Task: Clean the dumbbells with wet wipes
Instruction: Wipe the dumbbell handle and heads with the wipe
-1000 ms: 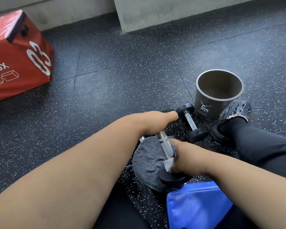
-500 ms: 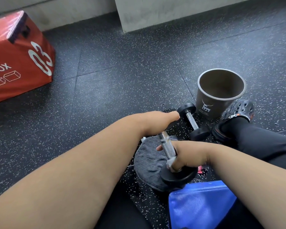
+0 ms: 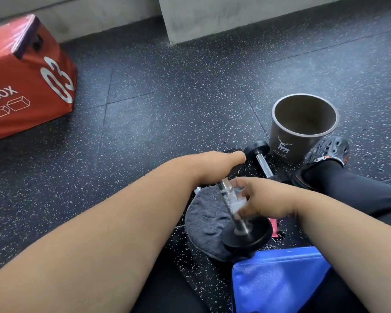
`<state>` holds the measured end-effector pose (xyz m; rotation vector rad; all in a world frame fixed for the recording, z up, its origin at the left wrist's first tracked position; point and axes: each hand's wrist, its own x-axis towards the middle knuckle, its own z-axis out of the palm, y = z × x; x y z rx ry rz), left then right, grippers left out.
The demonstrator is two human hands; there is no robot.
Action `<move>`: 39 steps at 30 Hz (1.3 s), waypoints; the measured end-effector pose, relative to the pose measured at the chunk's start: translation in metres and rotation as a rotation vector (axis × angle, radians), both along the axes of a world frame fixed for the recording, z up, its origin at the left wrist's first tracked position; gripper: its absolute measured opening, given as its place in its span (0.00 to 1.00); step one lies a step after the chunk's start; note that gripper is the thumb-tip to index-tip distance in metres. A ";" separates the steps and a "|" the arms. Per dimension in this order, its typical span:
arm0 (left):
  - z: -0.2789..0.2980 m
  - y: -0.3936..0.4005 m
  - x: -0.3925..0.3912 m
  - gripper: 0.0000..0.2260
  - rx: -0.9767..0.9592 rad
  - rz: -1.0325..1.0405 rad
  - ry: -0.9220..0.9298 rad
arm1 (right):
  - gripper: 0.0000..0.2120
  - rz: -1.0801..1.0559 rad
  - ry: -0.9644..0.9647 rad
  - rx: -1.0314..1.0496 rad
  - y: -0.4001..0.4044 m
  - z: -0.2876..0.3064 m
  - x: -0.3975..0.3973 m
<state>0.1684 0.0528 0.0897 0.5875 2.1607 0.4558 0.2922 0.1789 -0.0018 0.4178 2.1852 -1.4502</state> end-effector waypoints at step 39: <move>-0.078 -0.049 0.066 0.24 0.570 0.652 -0.411 | 0.15 -0.104 0.218 -0.038 -0.044 0.025 0.021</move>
